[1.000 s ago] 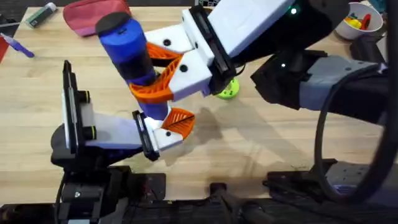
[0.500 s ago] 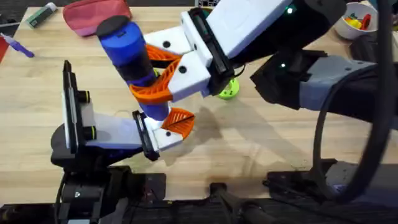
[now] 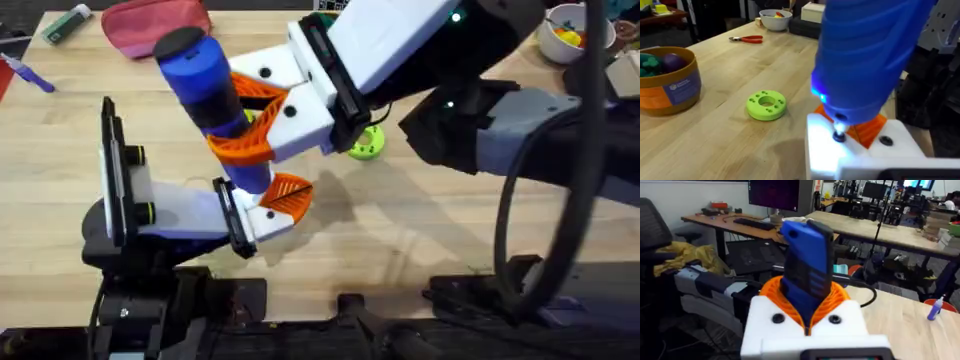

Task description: Pick up the gripper from the table and insert it into the empty holder that is missing its gripper. Then pick up a screw, insert it into the mounting hole, and use the screwdriver to tighten it. Finally, clean up the table by picking up the vegetable and placing it into the bucket.

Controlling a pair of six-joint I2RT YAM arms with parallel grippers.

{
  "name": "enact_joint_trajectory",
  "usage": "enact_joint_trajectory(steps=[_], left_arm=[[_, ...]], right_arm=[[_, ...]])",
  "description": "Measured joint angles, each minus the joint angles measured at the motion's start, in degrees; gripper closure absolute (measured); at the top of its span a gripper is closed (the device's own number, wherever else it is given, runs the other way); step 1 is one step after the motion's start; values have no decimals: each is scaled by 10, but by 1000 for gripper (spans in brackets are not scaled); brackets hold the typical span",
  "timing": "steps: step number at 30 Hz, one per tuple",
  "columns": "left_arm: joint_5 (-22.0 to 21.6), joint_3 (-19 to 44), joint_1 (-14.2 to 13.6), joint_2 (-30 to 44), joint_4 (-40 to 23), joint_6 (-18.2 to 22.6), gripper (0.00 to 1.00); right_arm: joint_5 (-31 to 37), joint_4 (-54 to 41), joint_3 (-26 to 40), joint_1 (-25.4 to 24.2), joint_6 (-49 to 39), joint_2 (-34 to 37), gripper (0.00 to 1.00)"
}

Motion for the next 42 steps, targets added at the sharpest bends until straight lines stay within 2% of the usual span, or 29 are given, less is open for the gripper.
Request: enact_joint_trajectory(steps=[22,26,29,38,42], left_arm=[[-1,0,0,0,0,0,994],[-1,0,0,0,0,0,994],[0,0,0,0,0,0,994],[0,0,0,0,0,0,994],[-1,0,0,0,0,0,994]], right_arm=[[-3,9,4,0,3,3,977],[-12,2,37,0,13,11,977],[-15,-32,82,0,18,12,977],[-15,-220,208,-11,4,12,977],[14,-347,247,-39,-11,12,977]])
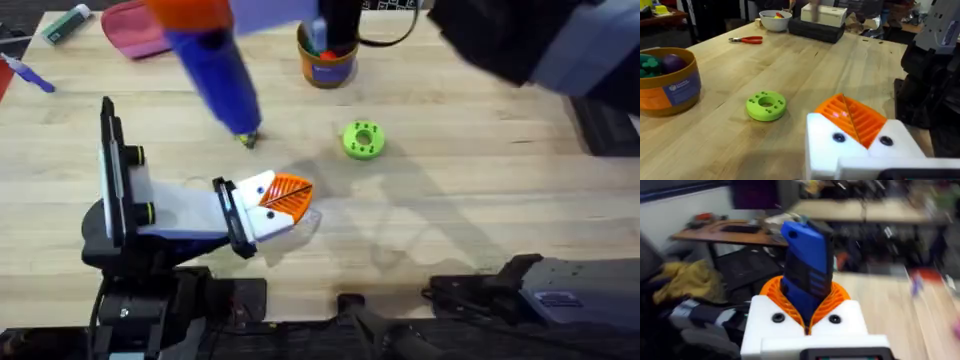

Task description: Pick up the gripper from the table and insert it into the empty holder that is missing its gripper. Then pick up a screw, insert it into the mounting hole, and use the screwdriver to tighten it. Finally, clean up the table by picking up the vegetable and placing it into the bucket.

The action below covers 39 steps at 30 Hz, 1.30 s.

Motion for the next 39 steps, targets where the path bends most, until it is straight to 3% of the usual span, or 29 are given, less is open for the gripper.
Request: enact_joint_trajectory(steps=[4,11,17,23,30,39], left_arm=[[0,0,0,0,0,0,994],[0,0,0,0,0,0,994],[0,0,0,0,0,0,994],[0,0,0,0,0,0,994],[0,0,0,0,0,0,994],[0,0,0,0,0,0,994]], right_arm=[[97,-194,29,-34,-40,0,977],[343,-473,90,-69,-166,0,977],[492,-605,144,-82,-264,0,977],[629,-718,148,-83,-362,0,977],[727,-834,148,-110,-461,0,977],[767,-899,148,-179,-543,26,977]])
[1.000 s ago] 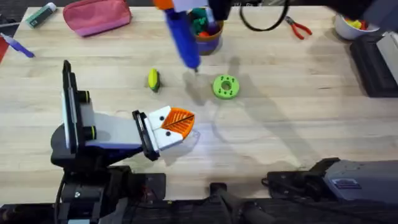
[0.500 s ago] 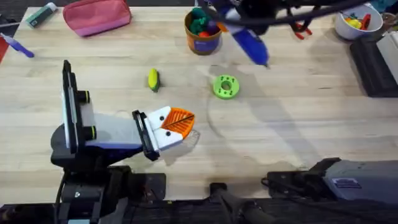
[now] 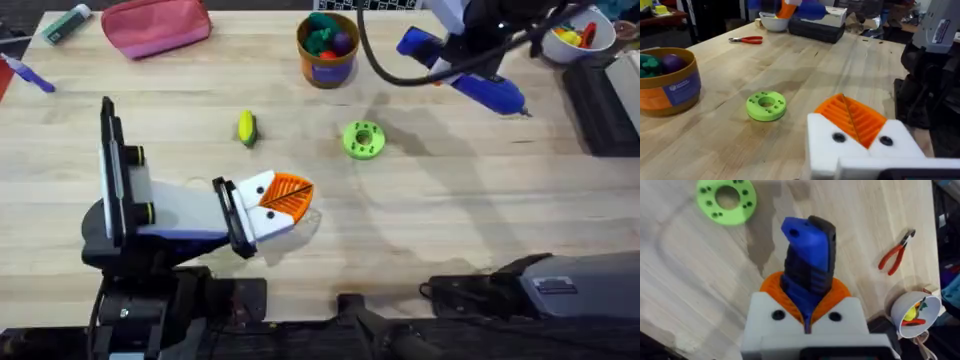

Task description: Pick up the gripper from the table and insert it into the empty holder that is missing its gripper. Then pick up a screw, insert it into the mounting hole, and use the screwdriver to tighten it. Finally, clean up the table by picking up the vegetable and placing it into the bucket.

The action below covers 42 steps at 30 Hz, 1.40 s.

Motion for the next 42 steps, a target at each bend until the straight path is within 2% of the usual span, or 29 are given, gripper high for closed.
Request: enact_joint_trajectory(steps=[4,12,16,21,28,29,34,35,36,42], left_arm=[[0,0,0,0,0,0,994],[0,0,0,0,0,0,994],[0,0,0,0,0,0,994],[0,0,0,0,0,0,994],[0,0,0,0,0,0,994],[0,0,0,0,0,0,994],[0,0,0,0,0,0,994],[0,0,0,0,0,0,994],[0,0,0,0,0,0,994],[0,0,0,0,0,0,994]], right_arm=[[3,17,-25,-25,-46,19,977],[4,145,-173,-60,-171,20,977],[4,196,-226,-80,-213,41,977],[4,229,-247,-98,-238,87,977],[4,261,-247,-98,-251,124,968],[4,261,-247,-98,-250,125,875],[13,274,-247,-98,-249,118,159],[14,276,-247,-98,-247,116,45],[15,276,-247,-98,-242,115,16],[15,272,-247,-98,-221,104,9]])
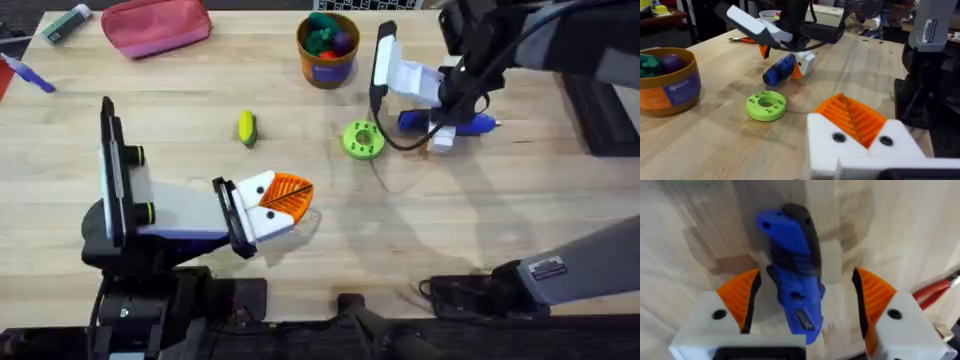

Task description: Pick up the gripper from the table and insert it into the empty holder that is missing its gripper. Then pick up a screw, insert it into the mounting hole, and use the screwdriver to tighten it. Finally, clean up the table by picking up the vegetable and placing it into the bucket.

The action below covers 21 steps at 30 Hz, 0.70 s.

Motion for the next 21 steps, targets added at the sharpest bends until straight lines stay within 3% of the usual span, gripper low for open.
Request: enact_joint_trajectory(steps=[13,21], left_arm=[[0,0,0,0,0,0,994],[0,0,0,0,0,0,994]], right_arm=[[0,1,0,27,145,-194,7],[-3,37,0,37,436,-298,7]])
